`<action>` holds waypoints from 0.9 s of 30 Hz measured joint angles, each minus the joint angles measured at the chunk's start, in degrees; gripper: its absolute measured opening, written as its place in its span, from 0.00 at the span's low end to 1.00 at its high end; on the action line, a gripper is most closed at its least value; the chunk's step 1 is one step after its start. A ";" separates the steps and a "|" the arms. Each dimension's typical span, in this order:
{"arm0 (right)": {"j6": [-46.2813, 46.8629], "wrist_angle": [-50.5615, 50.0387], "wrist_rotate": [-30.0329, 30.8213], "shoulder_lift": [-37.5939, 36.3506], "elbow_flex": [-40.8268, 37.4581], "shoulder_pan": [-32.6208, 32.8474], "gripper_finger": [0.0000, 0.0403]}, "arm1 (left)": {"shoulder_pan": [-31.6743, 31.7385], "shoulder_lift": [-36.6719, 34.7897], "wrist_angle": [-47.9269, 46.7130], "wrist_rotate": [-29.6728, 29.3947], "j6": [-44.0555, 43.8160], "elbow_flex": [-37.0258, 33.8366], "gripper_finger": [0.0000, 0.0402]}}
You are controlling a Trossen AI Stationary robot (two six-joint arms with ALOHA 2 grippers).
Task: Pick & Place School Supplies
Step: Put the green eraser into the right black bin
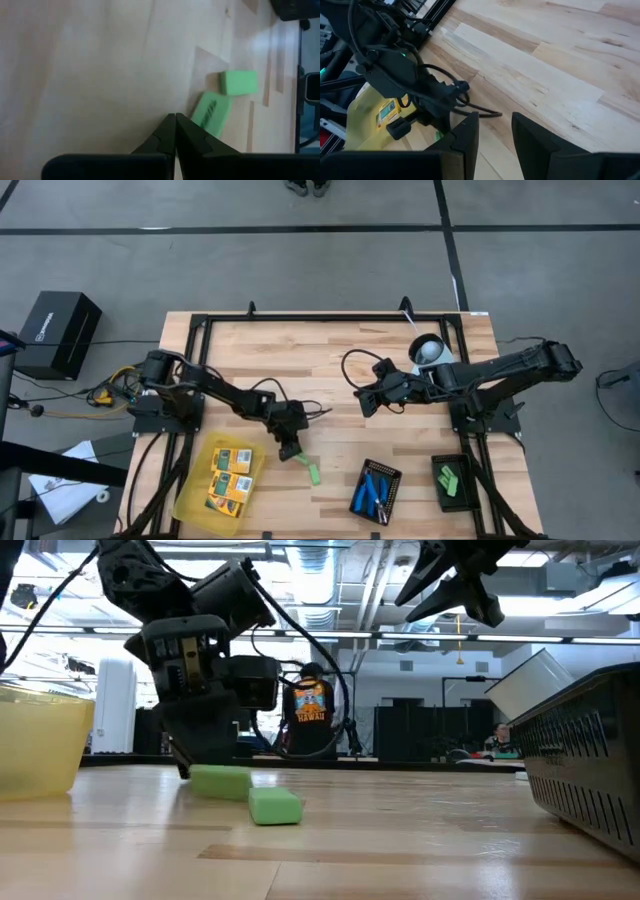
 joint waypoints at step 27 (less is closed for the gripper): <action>-2.40 0.39 -2.12 0.00 0.00 0.09 0.27 | 3.97 -2.40 0.63 0.99 1.95 -0.38 0.00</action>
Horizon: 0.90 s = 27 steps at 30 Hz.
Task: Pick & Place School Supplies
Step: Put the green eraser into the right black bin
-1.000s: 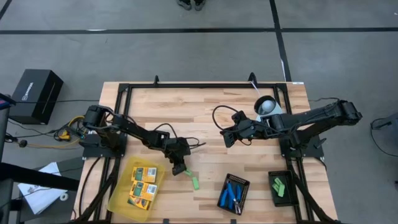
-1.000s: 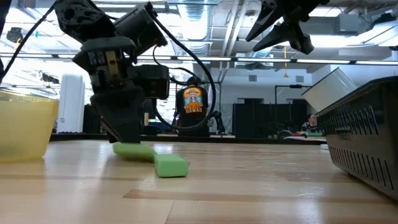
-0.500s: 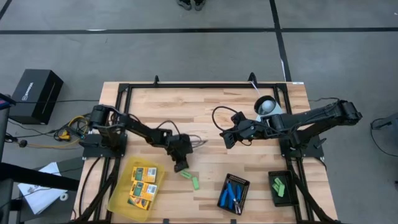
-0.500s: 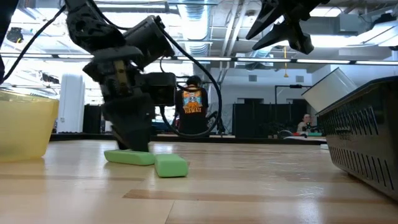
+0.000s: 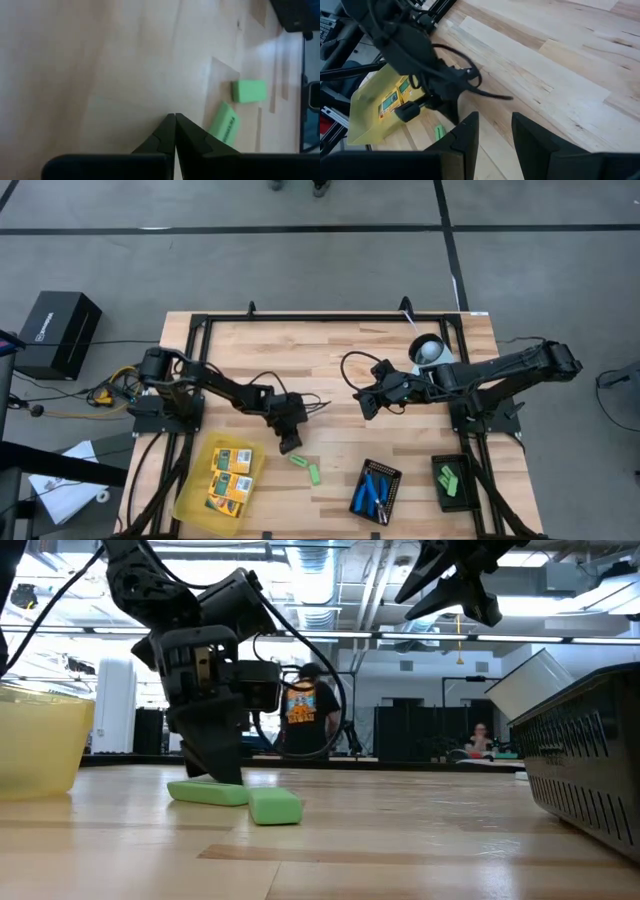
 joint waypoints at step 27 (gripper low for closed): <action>-0.02 0.03 0.00 0.00 0.00 -0.09 0.27 | -4.93 1.01 -0.01 3.27 -1.88 3.53 0.00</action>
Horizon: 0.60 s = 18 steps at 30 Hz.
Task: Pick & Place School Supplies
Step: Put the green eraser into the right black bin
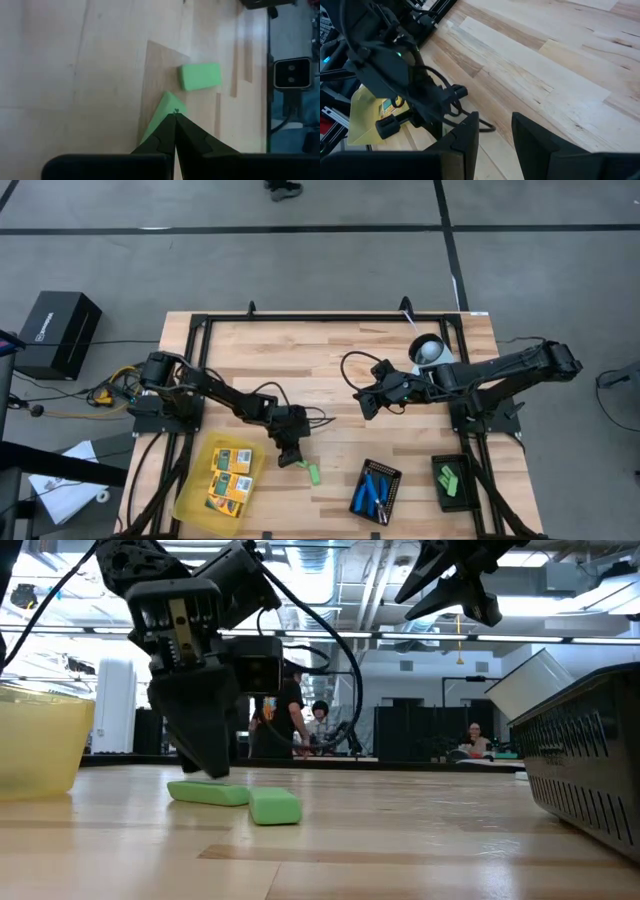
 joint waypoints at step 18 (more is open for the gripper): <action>0.02 0.22 0.00 0.00 0.00 0.00 0.27 | 1.27 3.53 0.53 1.06 1.90 0.22 0.00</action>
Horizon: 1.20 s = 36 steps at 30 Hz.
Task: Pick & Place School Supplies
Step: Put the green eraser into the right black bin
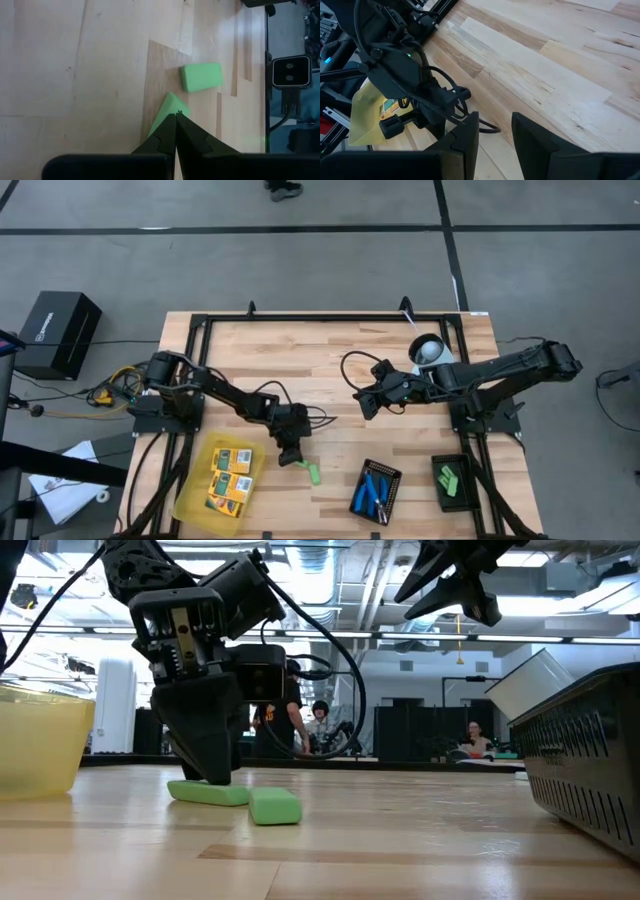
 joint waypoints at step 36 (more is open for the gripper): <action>0.46 0.43 -1.70 0.00 0.00 0.13 0.27 | 5.69 1.94 0.76 -1.70 1.32 0.07 0.00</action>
